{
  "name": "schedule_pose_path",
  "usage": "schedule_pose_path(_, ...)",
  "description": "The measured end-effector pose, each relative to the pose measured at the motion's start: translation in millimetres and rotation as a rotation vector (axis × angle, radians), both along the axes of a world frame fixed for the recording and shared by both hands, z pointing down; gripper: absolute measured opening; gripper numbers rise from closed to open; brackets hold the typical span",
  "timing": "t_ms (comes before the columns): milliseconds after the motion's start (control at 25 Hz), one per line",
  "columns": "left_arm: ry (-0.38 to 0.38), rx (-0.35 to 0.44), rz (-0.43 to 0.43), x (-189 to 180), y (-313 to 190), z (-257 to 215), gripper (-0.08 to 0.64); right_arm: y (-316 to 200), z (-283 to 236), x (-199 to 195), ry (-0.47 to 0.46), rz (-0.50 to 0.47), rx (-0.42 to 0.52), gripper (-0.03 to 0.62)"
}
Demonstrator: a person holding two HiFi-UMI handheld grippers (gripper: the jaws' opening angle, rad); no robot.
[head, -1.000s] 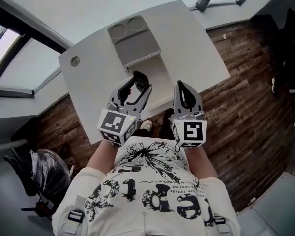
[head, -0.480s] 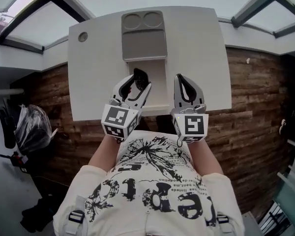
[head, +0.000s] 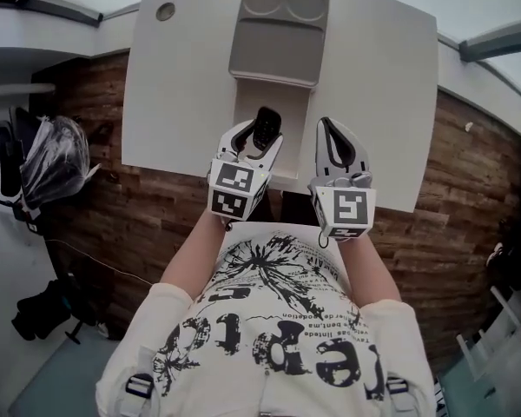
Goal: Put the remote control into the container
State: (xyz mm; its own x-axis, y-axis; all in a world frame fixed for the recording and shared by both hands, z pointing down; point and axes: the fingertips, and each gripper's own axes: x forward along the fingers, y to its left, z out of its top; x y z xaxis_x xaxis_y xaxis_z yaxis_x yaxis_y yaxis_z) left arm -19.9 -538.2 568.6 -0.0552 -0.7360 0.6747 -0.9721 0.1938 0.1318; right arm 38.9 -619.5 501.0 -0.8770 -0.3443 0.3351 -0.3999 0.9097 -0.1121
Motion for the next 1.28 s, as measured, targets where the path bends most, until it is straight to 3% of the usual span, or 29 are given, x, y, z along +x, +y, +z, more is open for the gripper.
schedule_pose_path(320, 0.067, -0.255, -0.024, -5, -1, 63, 0.236, -5, 28, -15, 0.021, -0.063, -0.057, 0.002)
schedule_pose_path(480, 0.09, -0.335, -0.032, -5, -1, 84, 0.236, -12, 40, -11, 0.034, -0.065, -0.085, 0.002)
schedule_pose_path(1040, 0.09, -0.372, 0.011, -5, -11, 89, 0.236, -29, 43, 2, 0.044, -0.004, -0.093, 0.002)
schedule_pose_path(1280, 0.061, -0.315, 0.049, -4, -11, 69, 0.238, -29, 30, 5, 0.035, 0.05, -0.071, 0.002)
